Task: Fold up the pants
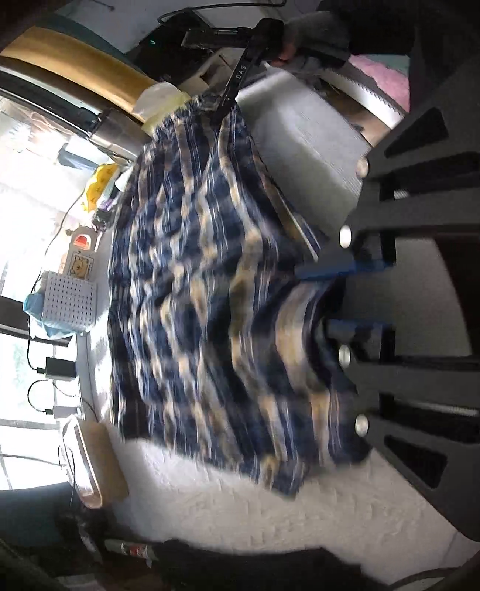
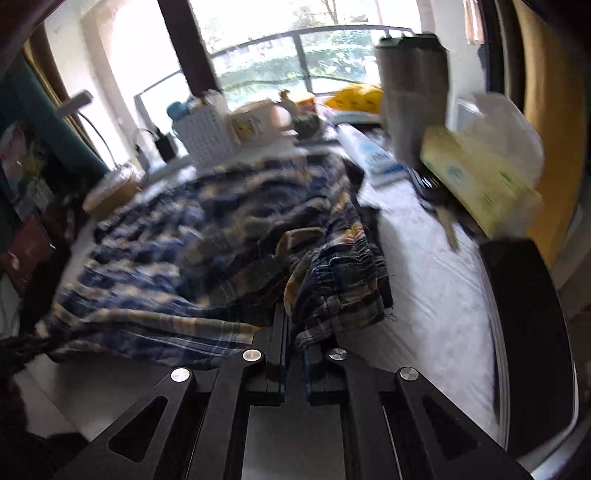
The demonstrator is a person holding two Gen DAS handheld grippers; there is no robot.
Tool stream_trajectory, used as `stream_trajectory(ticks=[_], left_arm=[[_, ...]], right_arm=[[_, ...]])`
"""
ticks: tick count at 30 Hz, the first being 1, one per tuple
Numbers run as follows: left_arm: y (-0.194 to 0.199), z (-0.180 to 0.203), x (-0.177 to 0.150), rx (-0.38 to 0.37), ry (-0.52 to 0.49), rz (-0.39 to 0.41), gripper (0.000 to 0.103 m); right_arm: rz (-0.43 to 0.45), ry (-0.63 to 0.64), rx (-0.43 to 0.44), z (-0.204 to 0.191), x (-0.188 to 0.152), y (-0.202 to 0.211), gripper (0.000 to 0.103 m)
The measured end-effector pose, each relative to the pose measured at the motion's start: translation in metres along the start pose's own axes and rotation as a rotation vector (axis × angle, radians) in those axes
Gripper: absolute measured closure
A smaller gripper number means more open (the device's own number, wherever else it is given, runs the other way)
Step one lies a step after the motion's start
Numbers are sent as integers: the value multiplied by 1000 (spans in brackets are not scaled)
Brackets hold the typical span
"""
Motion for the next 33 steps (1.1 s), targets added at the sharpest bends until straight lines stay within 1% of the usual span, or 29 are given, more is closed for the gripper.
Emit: stream_trajectory(ticks=[2,3,5,6,7,9,11,14,15,16,17,18,20,23,25,26,29,31,32,33], left_arm=[[6,-9,-4,34,-18,-2,74],[9,-15,-5,51,-25,-3,73],[18,-35,-5,110,-45,3,70],[22,-45,-4,136,-46,6,70],[27,-56,-2,157,-41,13,70],[35,-75,3,186,-26,32,67],[44,-94,10,213,-12,62,65],[56,-112,21,231,6,103,64],[57,-116,27,236,7,116,64],[58,-121,34,239,2,136,62],[56,-122,40,239,-5,147,60],[53,-124,47,234,-15,156,57],[42,-126,66,211,-41,168,57],[24,-122,101,150,-109,182,57],[12,-121,118,137,-153,190,57],[5,-120,128,129,-175,194,57],[-17,-122,149,120,-209,176,57],[-31,-122,155,100,-219,149,56],[-36,-123,156,93,-220,136,56],[-42,-123,156,85,-224,122,56]], right_arm=[[-12,-1,-21,7,-9,-4,97],[-21,-1,-20,8,-11,-6,97],[-5,-26,-8,10,-11,-1,95],[3,-29,-9,11,-10,3,85],[11,-26,-7,12,-8,7,81],[23,-23,-8,13,-7,14,78],[39,-9,-30,12,-3,23,77],[63,28,-78,8,5,35,76],[71,40,-99,8,9,39,72],[88,53,-145,10,13,45,50],[101,57,-170,15,13,50,36],[110,61,-192,20,15,55,16],[121,50,-217,29,19,61,15],[132,62,-262,37,27,63,15],[153,94,-271,31,37,61,15],[179,119,-270,25,44,60,15],[204,151,-275,16,64,47,16],[200,160,-249,10,79,32,27],[198,166,-238,8,86,24,29],[194,174,-231,6,92,18,34]])
Point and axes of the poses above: each gripper's, at about its wrist camera, not at the fingertips, and y roughly against the way its jaws point, z to its right, x to its top, the point moved 7 cm from there along -y, roughly the way its jaws point, and after that the axes turned 7 degrees about -x, right-handed, at the moved point
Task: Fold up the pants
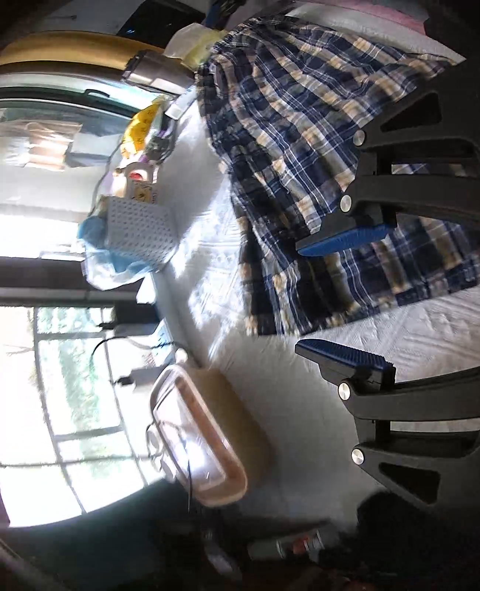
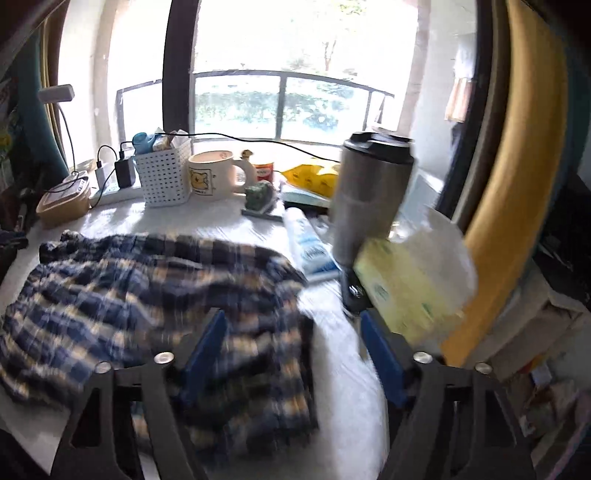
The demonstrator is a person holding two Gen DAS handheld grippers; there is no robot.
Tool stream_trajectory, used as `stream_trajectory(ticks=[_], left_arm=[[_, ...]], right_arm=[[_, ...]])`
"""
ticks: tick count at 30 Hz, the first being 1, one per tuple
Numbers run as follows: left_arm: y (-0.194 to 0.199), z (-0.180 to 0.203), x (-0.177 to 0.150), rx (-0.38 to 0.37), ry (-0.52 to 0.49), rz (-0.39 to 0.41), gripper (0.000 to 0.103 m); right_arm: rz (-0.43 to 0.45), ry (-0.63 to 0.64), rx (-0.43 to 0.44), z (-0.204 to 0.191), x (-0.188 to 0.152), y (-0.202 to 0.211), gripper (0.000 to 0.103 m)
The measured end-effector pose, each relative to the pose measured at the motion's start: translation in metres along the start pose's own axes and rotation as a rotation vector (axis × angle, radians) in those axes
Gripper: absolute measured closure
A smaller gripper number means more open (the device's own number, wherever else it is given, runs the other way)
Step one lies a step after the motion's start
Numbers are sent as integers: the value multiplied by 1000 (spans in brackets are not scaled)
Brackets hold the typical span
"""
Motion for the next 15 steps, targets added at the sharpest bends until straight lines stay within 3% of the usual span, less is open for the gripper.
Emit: stream_trajectory(ticks=[4,8,10,12,15], left_arm=[[-21,-3,-9,6,0,-60,56],[-23,-3,-7,-26,12,-26,57],[-26,-1,-2,-30,10,-13,84],[-27,0,3,-16,-8,-9,97],[-25,3,14,-13,-44,20,101]], right_arm=[[-42,35,26,-7,14,-32,37],[-51,61,36,-11,24,-47,37],[-55,57,44,-11,26,-51,37],[-60,55,48,-14,25,-56,37],[-66,56,56,-18,23,-62,37]])
Point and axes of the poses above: each gripper's, at about its wrist camera, not at the fingertips, and y roughly against the way its jaws point, z to its right, x to its top, the point moved 7 cm from there along -y, roughly the way its jaws point, and after that the axes turned 7 degrees about -x, right-handed, at the moved point
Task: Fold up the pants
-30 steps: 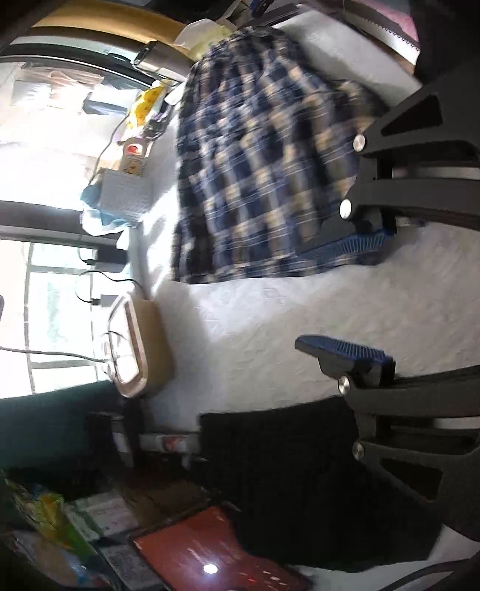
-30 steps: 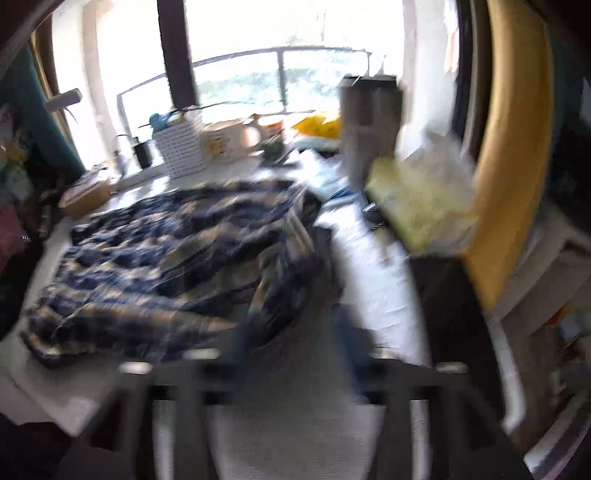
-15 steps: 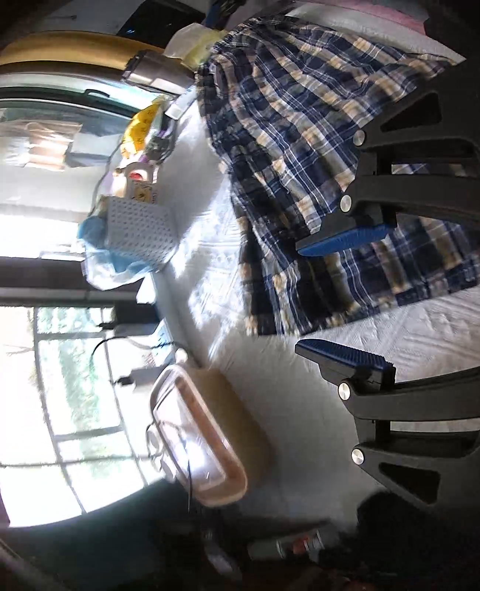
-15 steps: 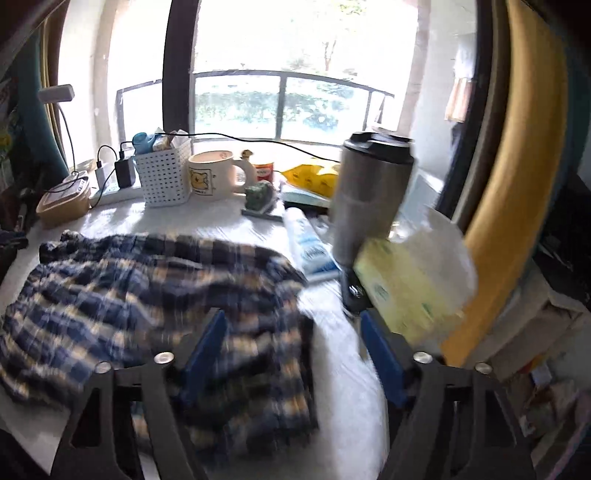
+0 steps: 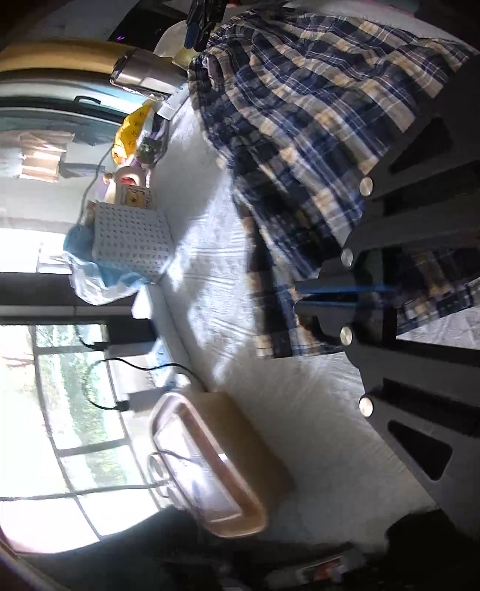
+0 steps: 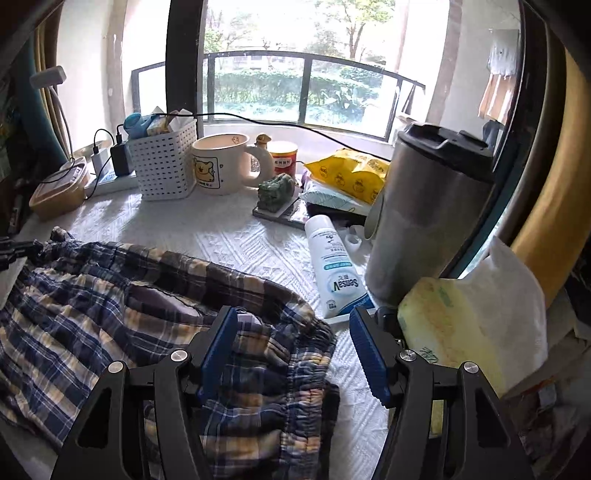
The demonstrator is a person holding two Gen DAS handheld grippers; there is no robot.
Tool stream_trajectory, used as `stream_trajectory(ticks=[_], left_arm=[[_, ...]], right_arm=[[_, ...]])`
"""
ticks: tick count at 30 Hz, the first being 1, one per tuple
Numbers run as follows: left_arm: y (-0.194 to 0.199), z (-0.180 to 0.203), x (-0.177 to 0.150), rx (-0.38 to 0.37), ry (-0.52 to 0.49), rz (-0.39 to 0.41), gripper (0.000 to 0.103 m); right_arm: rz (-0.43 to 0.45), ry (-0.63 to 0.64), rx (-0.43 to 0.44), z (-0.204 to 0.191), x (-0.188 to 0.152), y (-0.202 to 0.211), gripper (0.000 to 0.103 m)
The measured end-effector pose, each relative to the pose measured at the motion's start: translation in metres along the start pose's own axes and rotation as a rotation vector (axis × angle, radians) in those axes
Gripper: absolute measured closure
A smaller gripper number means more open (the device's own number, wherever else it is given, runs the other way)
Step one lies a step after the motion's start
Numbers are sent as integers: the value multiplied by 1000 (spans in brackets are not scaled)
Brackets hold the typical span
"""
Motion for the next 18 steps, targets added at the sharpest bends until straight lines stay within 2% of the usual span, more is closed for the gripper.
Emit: stream_trajectory(ticks=[6,9,11,12,13,14,15,18], left_arm=[[7,-10,20,22,-5,26,102],[8,-11,14,0,16,-21,101],[6,-9,4,19,5,-61,99],[5,-10,-1,40,-5,-75,83],[5,-10,-7,54,-9,-82,51],[6,-11,-11,59,-1,-77,39],[8,-12,-15,60,16,-61,33],[6,-16,-20,60,50,-70,34]], right_arm=[[-13,-24,5,6,-1,-10,37],[-11,-37,1,13,0,-11,37],[-10,-44,2,16,-1,-10,37],[-10,-46,1,17,-2,-10,37],[-11,-49,2,18,-3,-10,37],[-12,-52,3,18,-4,-11,37],[-14,-55,5,19,-6,-12,37],[-24,-63,10,18,-10,-16,37]])
Point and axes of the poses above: each gripper's, at about its wrist camera, not at the fingertips, and y roughly against the way its jaws point, z to its right, x to its top, the point moved 7 cm from there along -y, roughly the way its jaws point, and after that the axes turned 7 degrees about -x, right-handed, at the moved point
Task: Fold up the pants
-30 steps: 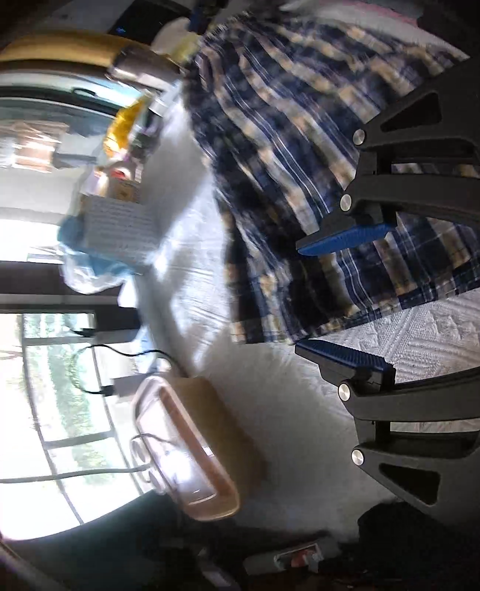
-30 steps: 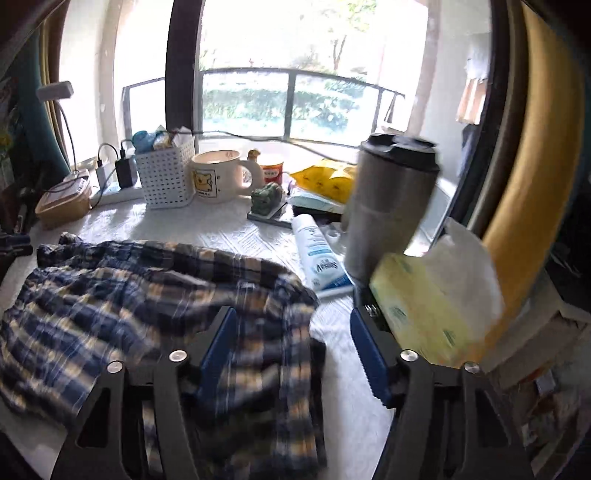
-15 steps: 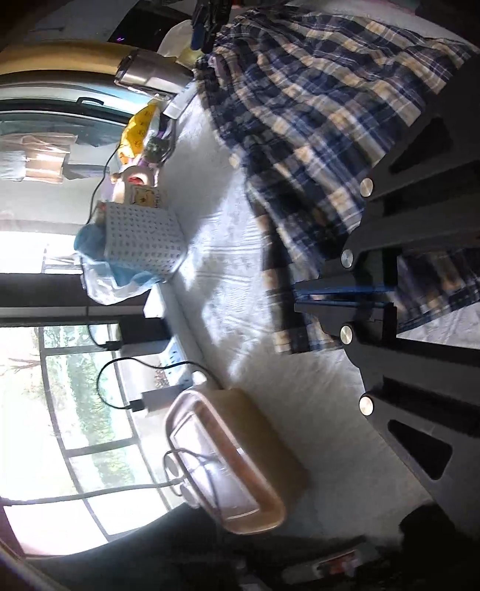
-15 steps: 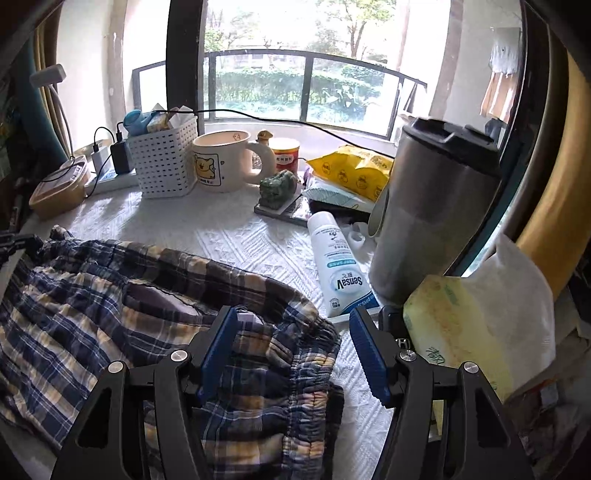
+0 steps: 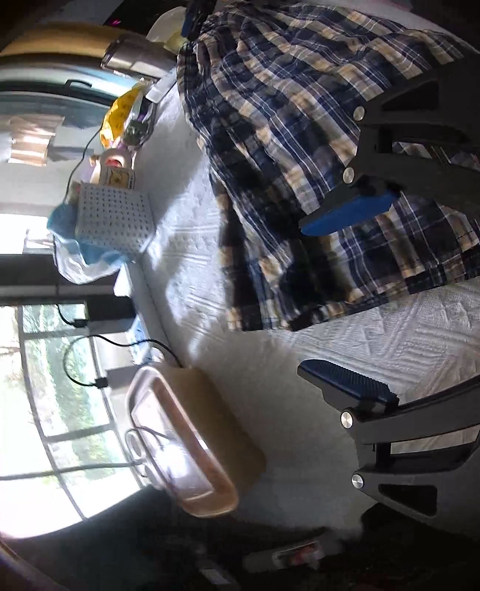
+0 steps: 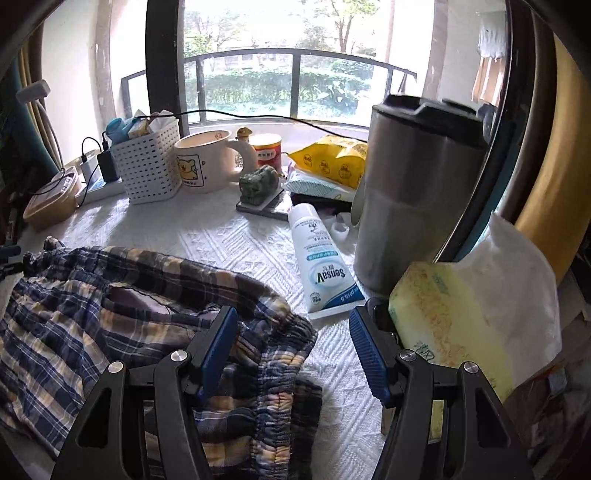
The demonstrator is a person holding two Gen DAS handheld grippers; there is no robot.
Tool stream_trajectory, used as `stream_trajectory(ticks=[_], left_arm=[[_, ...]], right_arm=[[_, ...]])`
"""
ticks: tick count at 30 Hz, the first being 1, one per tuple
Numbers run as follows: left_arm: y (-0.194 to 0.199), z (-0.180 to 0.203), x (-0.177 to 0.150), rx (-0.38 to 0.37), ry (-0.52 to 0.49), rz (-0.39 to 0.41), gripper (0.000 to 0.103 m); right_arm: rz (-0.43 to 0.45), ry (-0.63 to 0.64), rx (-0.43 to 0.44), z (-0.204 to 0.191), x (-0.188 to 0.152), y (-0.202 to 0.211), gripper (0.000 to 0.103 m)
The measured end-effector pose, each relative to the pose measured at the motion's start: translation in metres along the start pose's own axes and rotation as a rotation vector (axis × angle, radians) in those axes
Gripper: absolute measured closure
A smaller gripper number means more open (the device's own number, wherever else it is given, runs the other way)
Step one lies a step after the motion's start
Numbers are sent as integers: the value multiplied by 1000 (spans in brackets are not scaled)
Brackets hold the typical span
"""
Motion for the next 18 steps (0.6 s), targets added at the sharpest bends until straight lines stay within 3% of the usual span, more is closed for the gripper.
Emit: stream_trajectory(ticks=[3,6,9,13,18], left_arm=[[-4,6,1,-30,-16,6,36],[-14,10,3,-50,-27,-20,75],[-26,10,2,-68,-7,-47,102],[-22,11,5,-52,-7,-24,103],[3,6,34,-23,-11,71,103]], right_arm=[[0,0,7,-2,-1,-1,37],[4,2,7,-3,0,0,37],[5,-3,7,-2,0,0,37],[2,-9,11,0,-3,1,37],[10,-10,6,3,-5,4,41]])
Point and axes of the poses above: each gripper's, at about its wrist camera, not at the fingertips, and y roughly against the way its jaws point, z to its right, x to its top, the point moved 7 cm from there along -y, roughly the way its jaws point, and after that the axes turned 7 degrees about -x, right-handed, at the moved point
